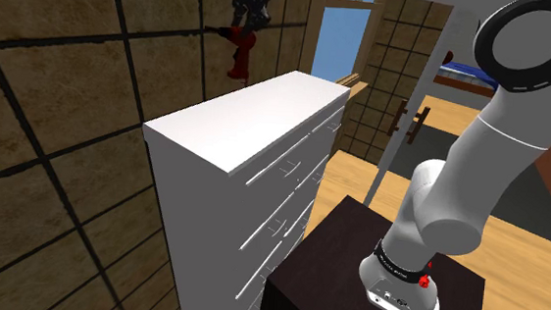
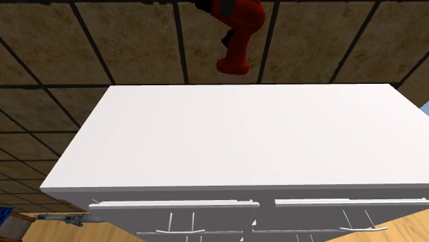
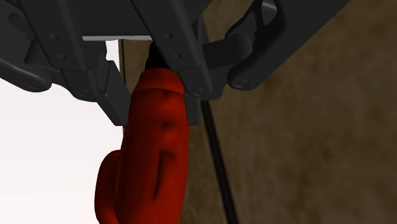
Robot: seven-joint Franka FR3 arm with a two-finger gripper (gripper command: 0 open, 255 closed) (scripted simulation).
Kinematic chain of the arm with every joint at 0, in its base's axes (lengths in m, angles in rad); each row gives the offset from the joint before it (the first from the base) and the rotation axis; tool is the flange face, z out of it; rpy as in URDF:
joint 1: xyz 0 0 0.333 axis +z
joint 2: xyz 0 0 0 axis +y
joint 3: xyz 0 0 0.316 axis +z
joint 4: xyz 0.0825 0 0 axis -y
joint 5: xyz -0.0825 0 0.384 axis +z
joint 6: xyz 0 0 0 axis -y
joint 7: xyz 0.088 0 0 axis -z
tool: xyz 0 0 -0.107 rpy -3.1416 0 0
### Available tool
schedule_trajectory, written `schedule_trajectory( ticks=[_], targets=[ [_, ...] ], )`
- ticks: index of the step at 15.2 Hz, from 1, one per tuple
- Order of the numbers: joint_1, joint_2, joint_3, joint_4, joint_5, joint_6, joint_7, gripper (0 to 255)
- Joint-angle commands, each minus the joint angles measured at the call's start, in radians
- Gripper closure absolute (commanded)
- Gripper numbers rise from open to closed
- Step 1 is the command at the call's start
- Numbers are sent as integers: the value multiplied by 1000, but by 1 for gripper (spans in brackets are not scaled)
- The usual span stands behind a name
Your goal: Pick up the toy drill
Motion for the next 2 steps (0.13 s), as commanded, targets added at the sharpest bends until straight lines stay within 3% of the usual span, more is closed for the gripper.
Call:
schedule_trajectory(
  ticks=[1, 2],
  targets=[
    [0, 7, -1, 25, 2, -19, -1, 255],
    [0, 7, -1, 25, 2, -19, -1, 255]
  ],
)
